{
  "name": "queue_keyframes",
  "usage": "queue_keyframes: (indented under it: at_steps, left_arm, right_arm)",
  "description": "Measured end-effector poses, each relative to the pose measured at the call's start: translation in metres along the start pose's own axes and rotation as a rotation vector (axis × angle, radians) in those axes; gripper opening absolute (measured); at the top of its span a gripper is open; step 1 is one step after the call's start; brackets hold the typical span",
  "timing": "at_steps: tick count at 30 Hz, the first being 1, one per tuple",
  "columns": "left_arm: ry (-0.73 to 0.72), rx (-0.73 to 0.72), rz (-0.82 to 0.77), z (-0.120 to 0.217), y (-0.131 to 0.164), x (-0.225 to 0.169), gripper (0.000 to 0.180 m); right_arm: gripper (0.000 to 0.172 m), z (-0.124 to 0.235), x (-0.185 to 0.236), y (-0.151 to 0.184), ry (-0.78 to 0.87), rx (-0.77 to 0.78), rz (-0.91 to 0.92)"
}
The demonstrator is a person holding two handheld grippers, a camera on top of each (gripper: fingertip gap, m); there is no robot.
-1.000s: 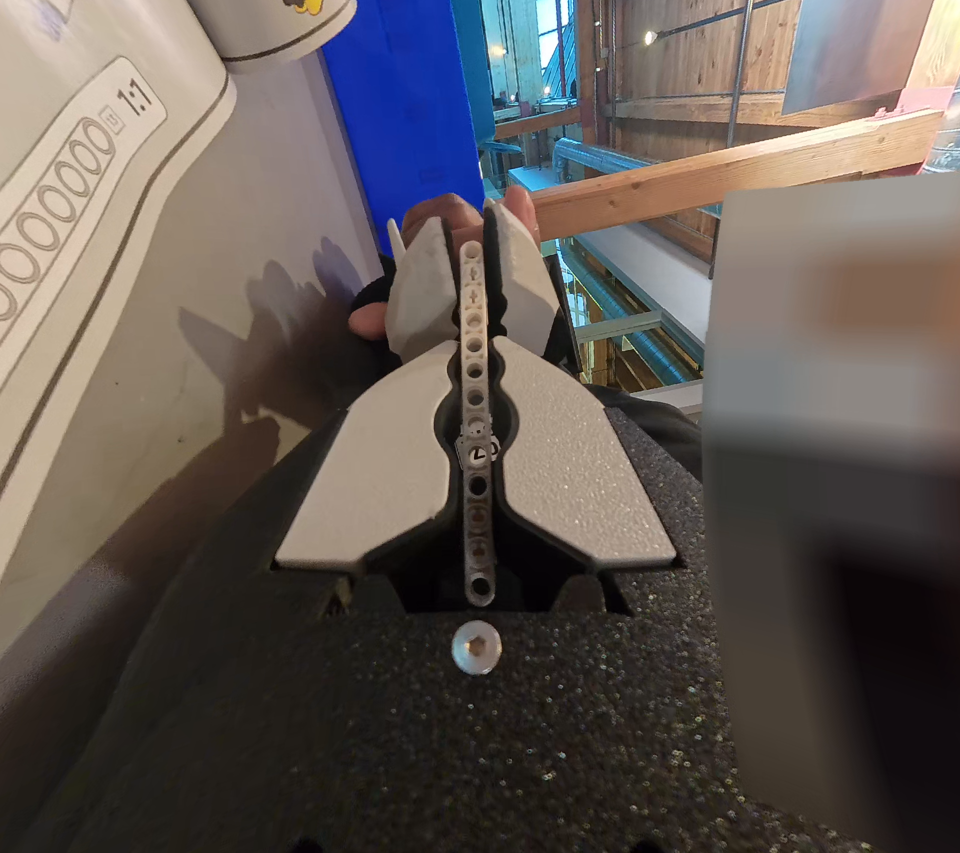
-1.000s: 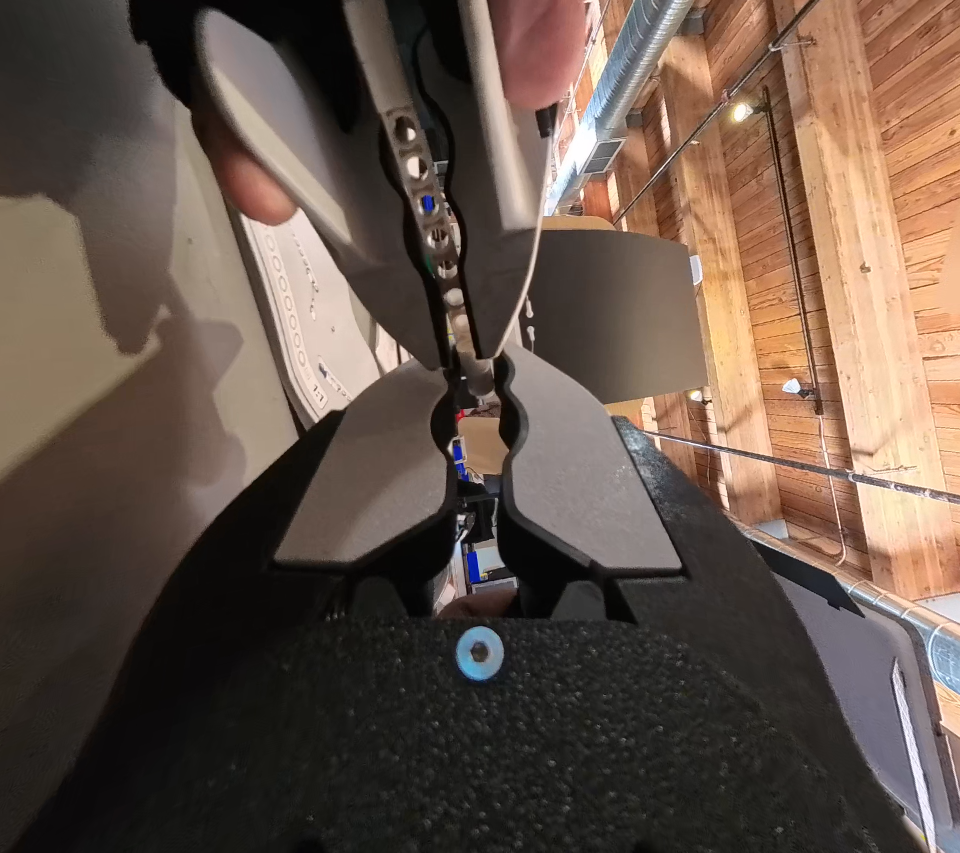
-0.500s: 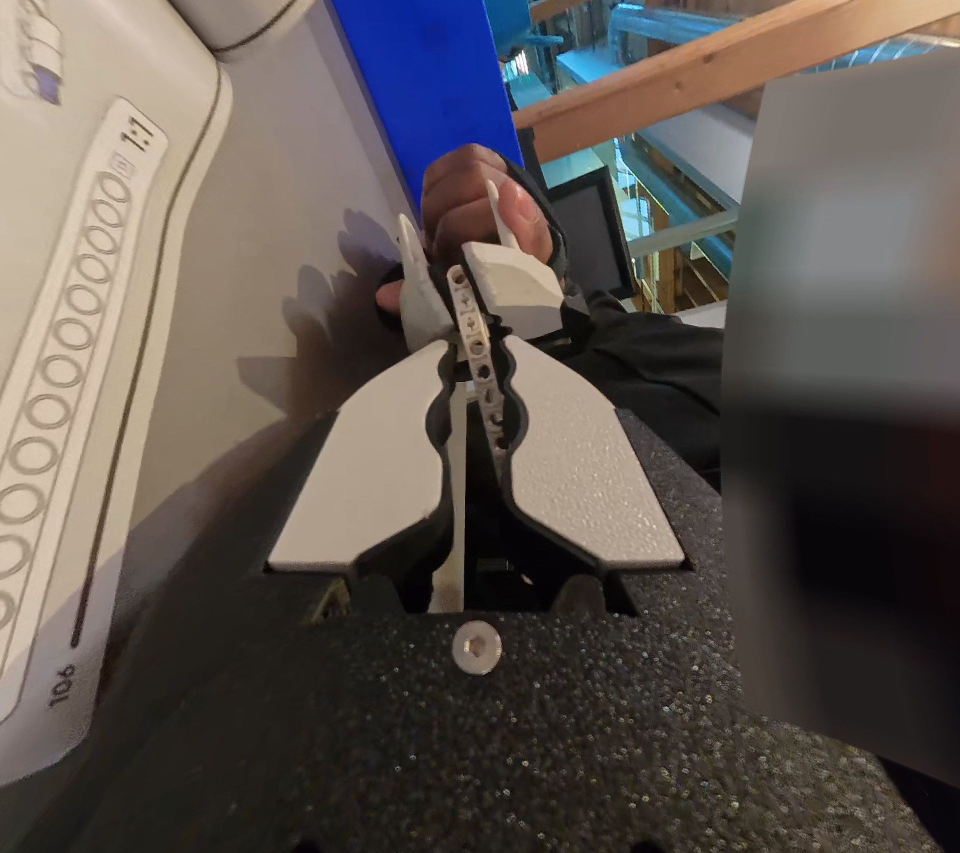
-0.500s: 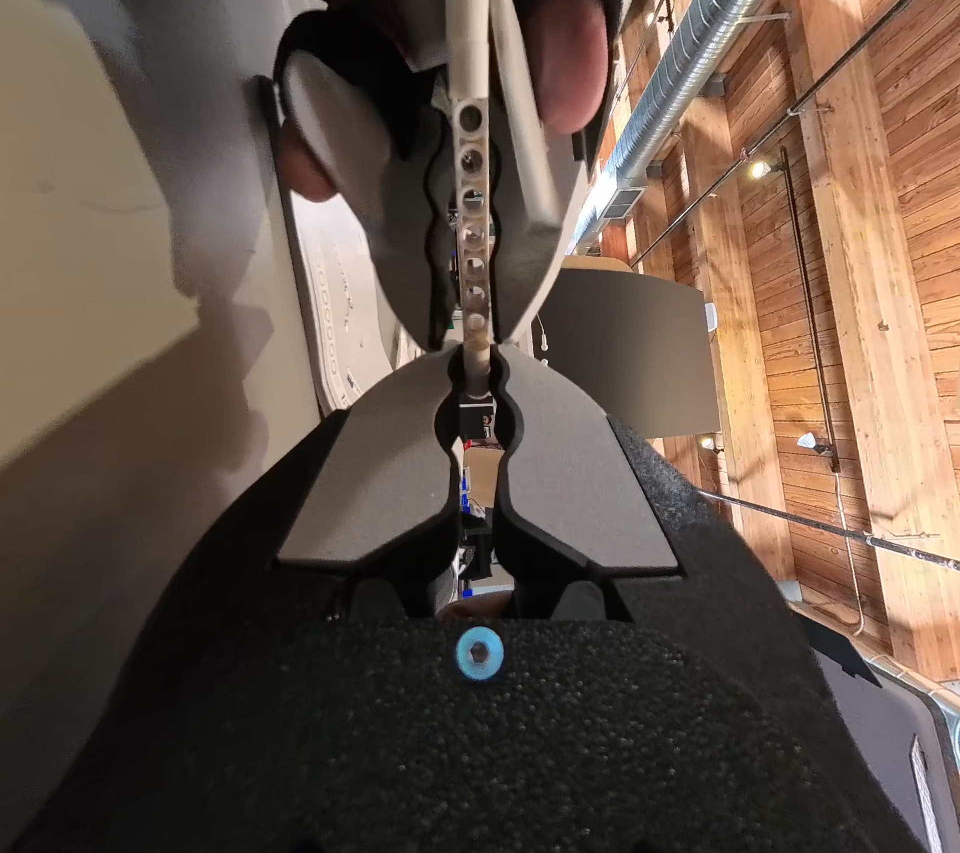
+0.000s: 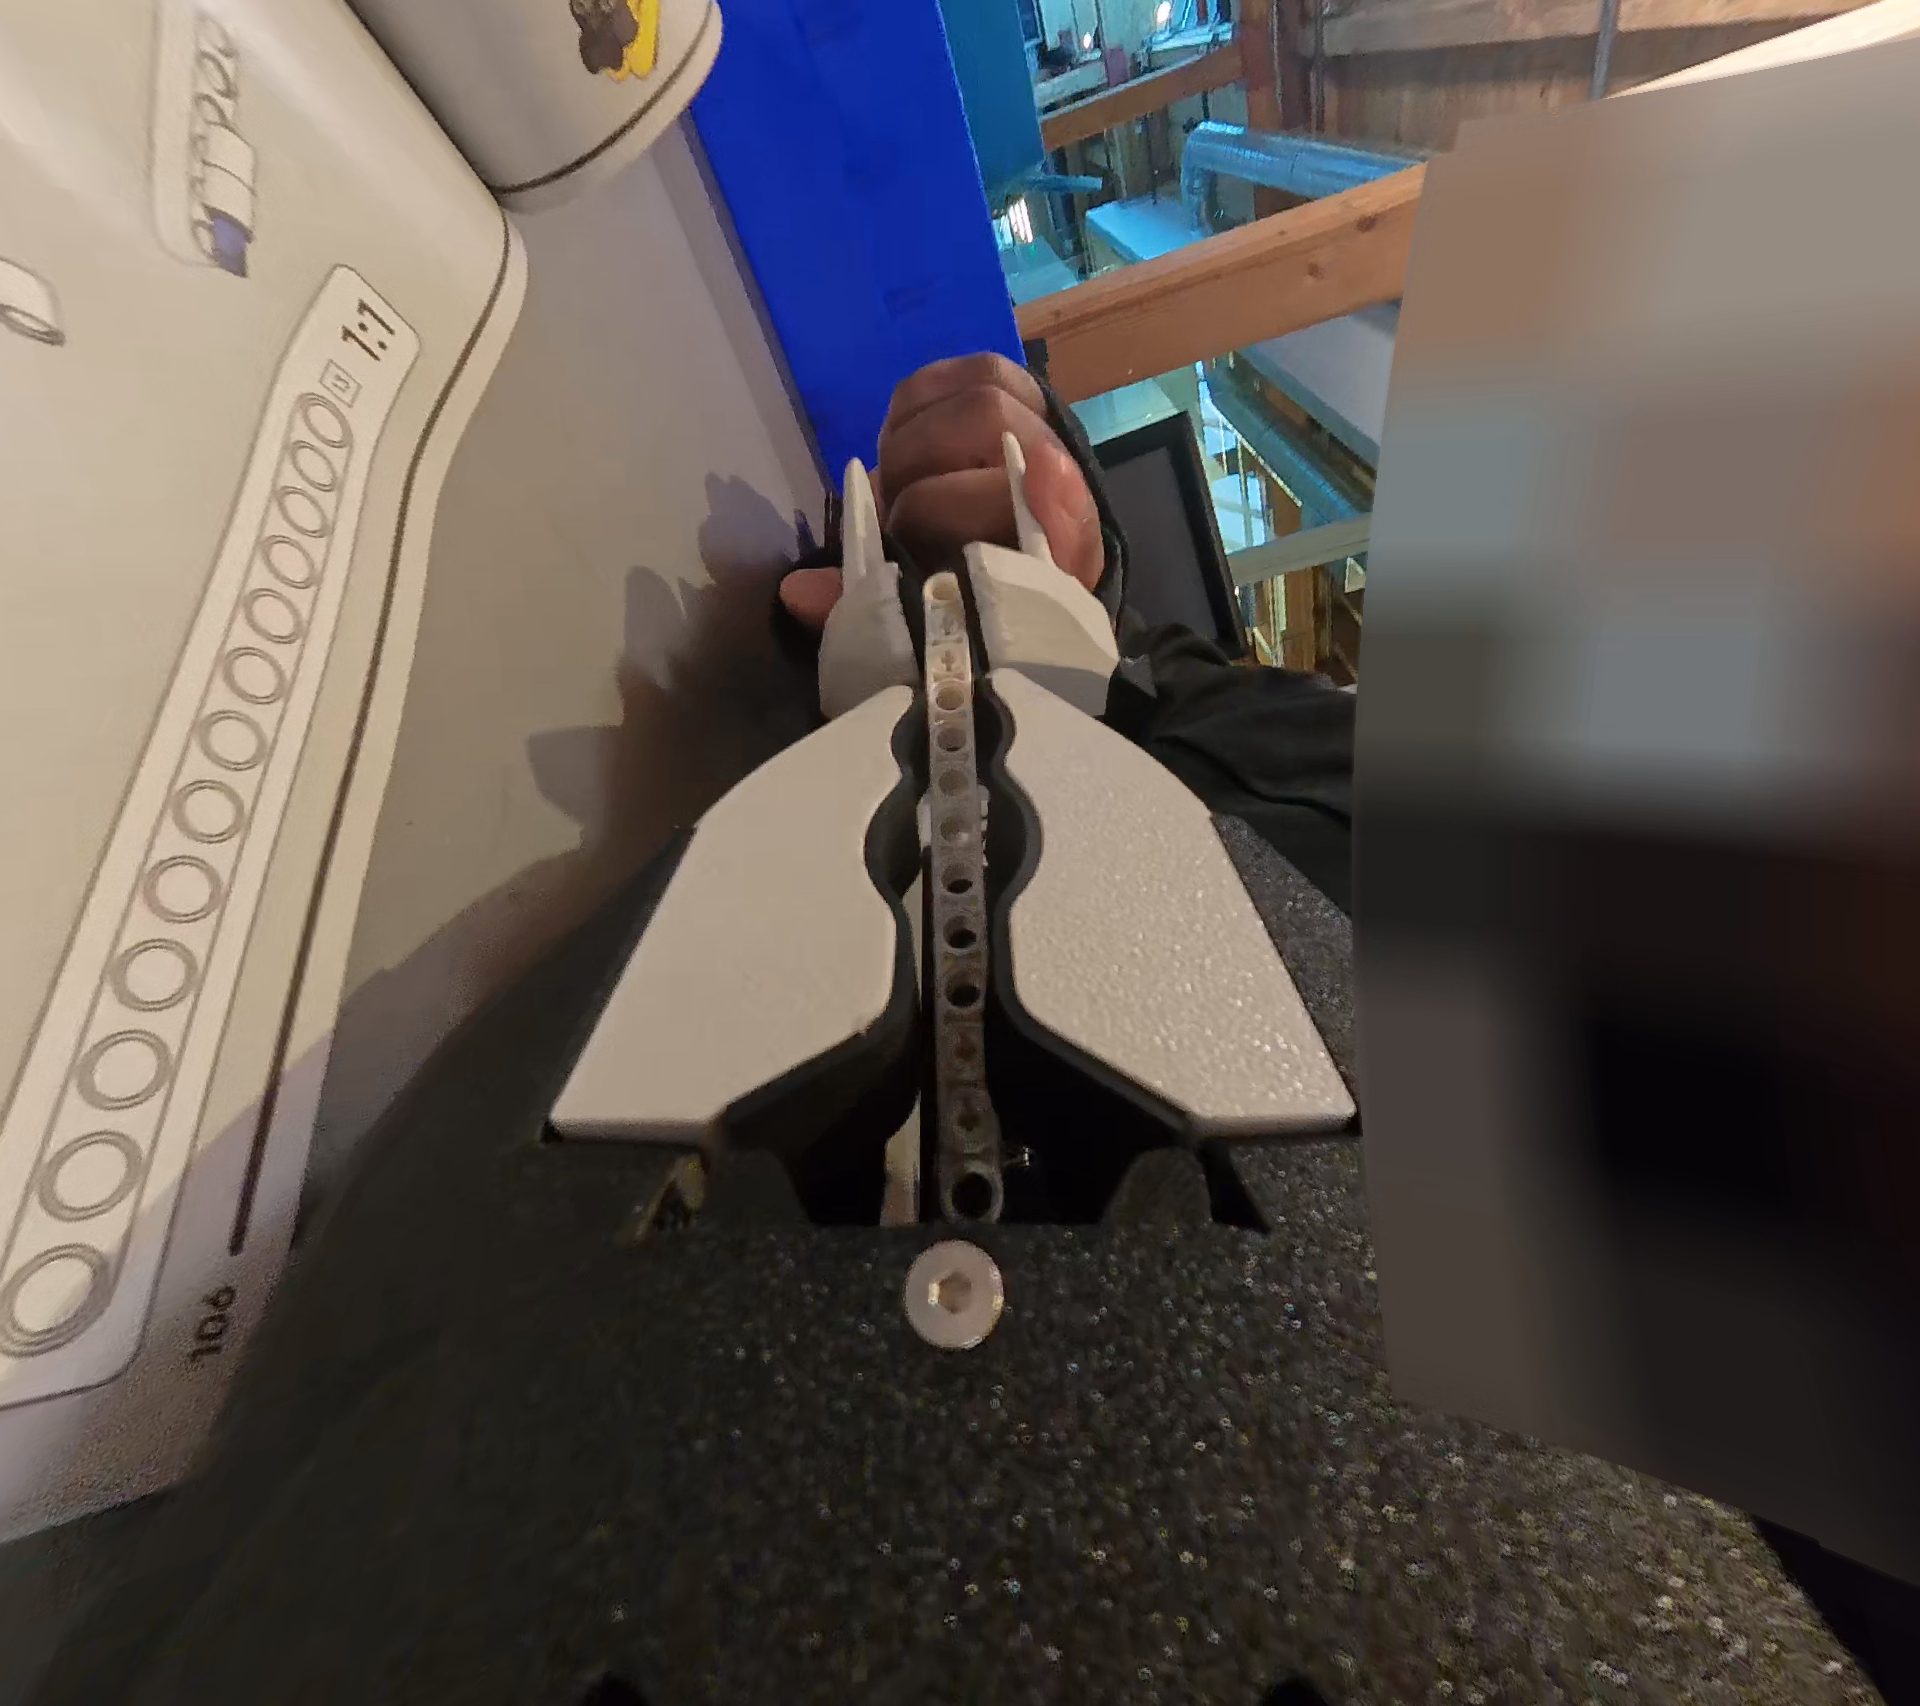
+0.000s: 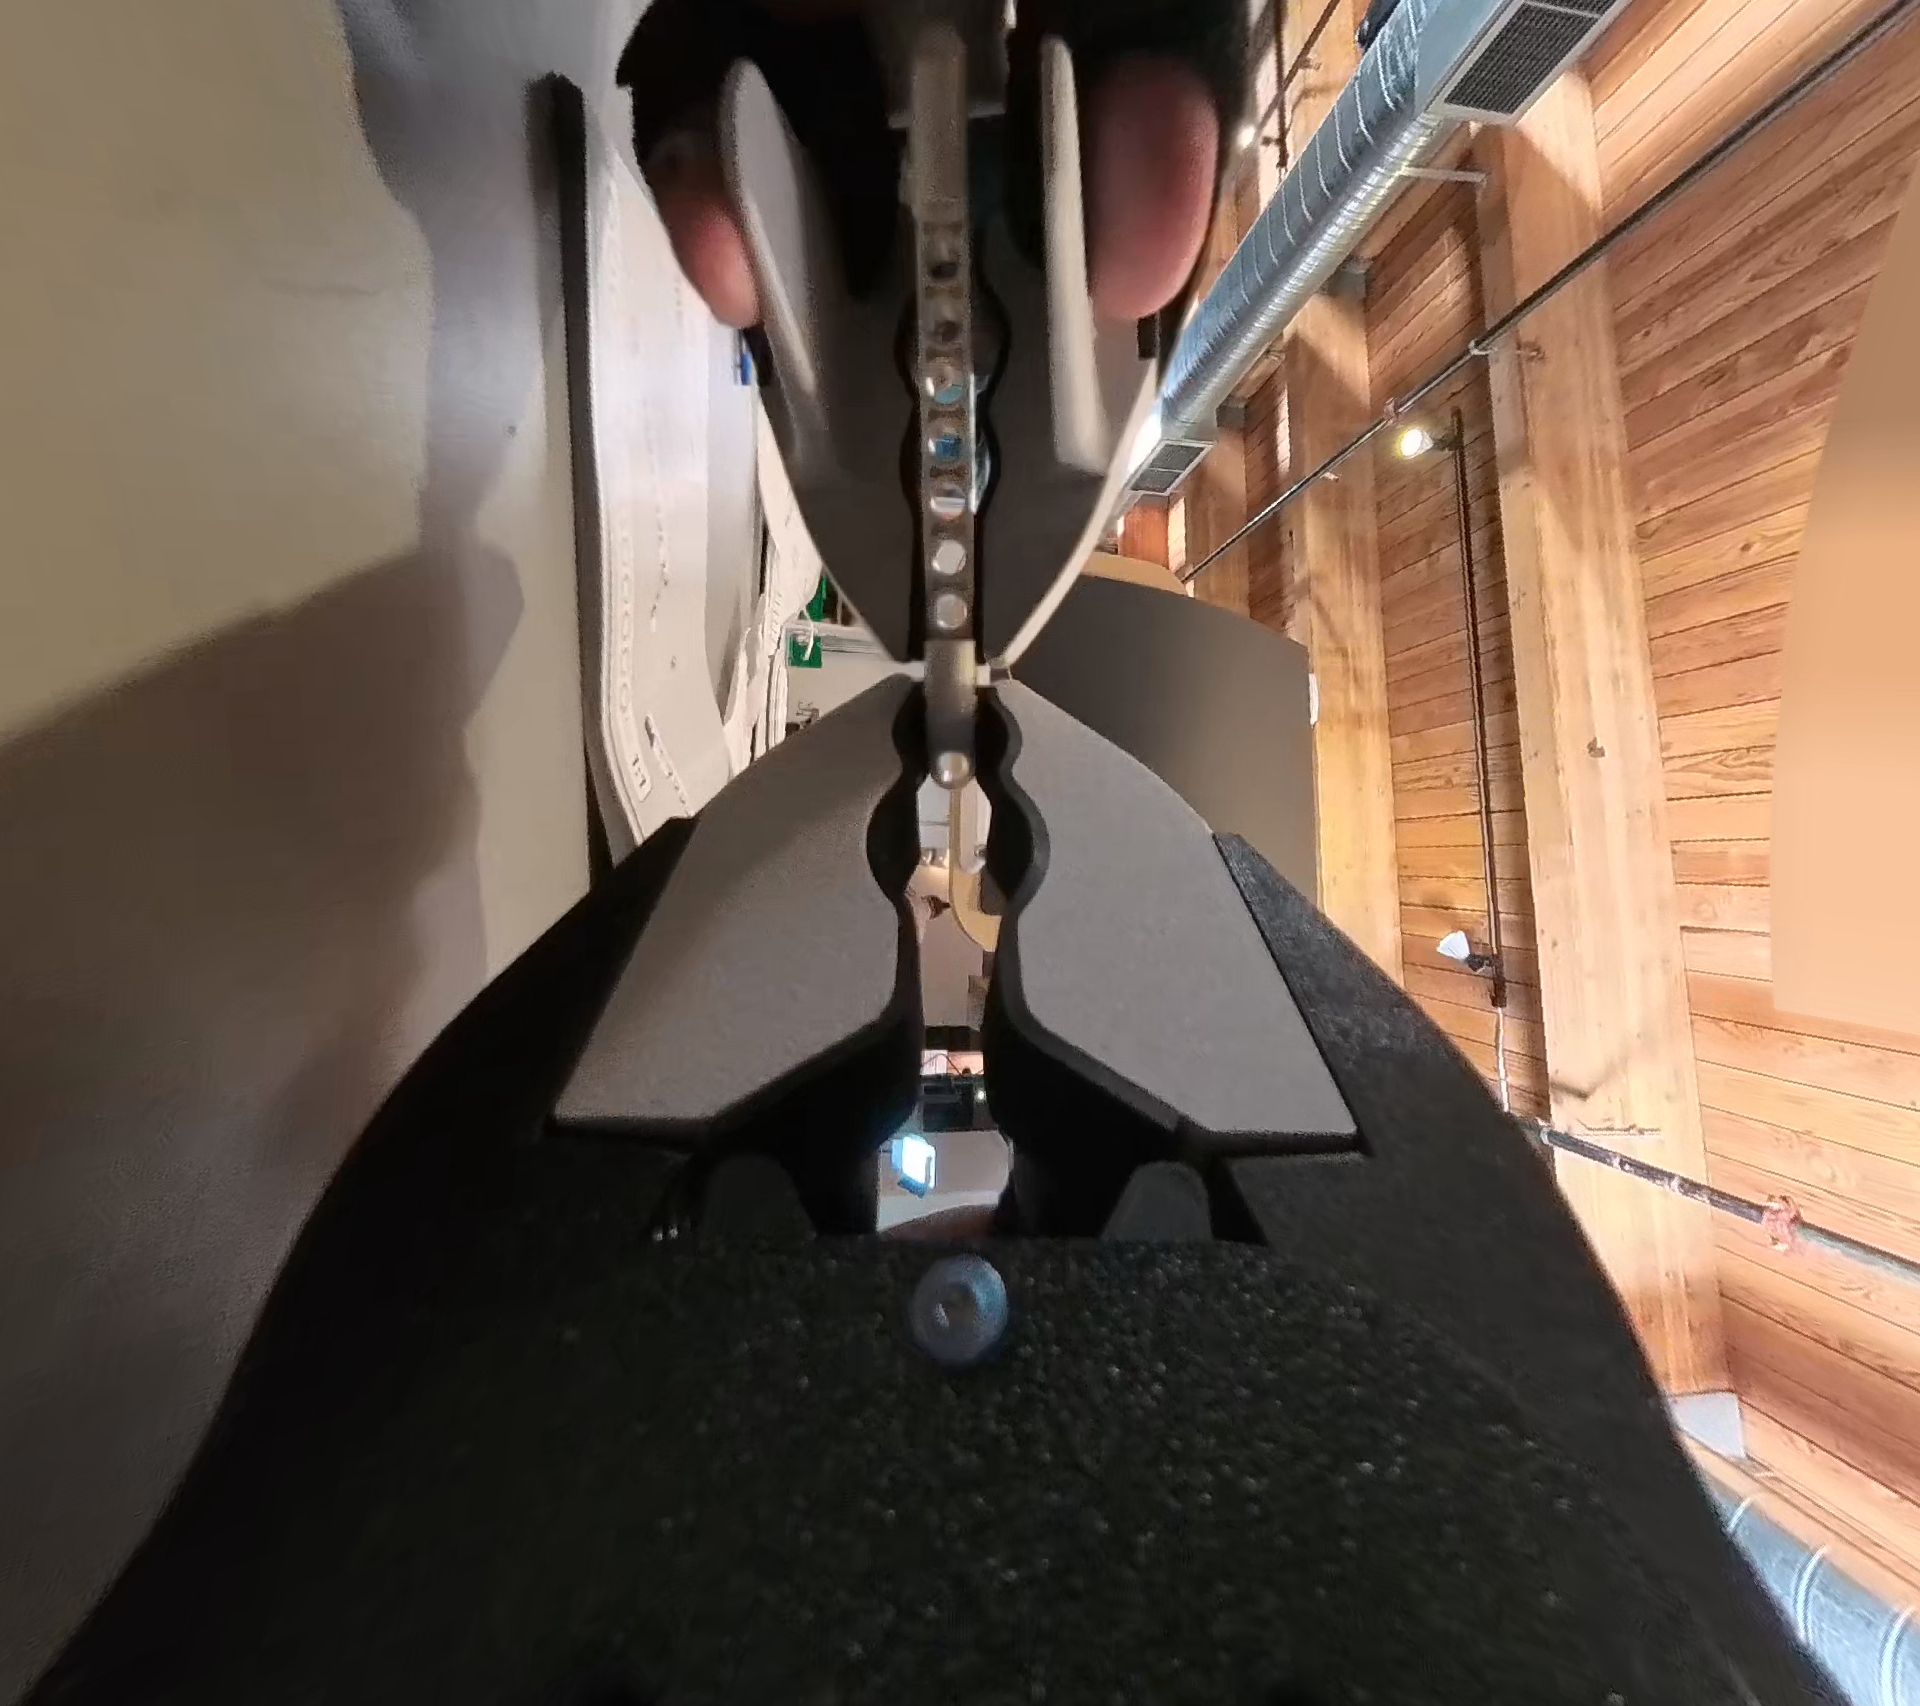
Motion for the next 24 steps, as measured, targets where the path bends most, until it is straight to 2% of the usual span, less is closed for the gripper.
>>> queue_keyframes:
  at_steps: [16, 24]
  left_arm:
    - [-0.05, -0.071, 0.034, 0.0006, -0.0001, 0.0046, 0.007]
    - [-0.073, -0.149, 0.069, 0.0037, -0.0038, 0.0082, 0.006]
  right_arm:
    - [0.008, 0.0024, 0.0039, 0.0008, -0.008, 0.048, 0.034]
    - [0.008, 0.0011, 0.0057, 0.0039, 0.017, 0.131, 0.083]
Point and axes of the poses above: each gripper's, where its closed fingertips meet, z back along the fingers, y out of its underside, x = y × z across the jaws, the point moved 2 cm from there along z, back along the fingers, and after that the axes turned 12 degrees about -z, right-handed, at the moved point
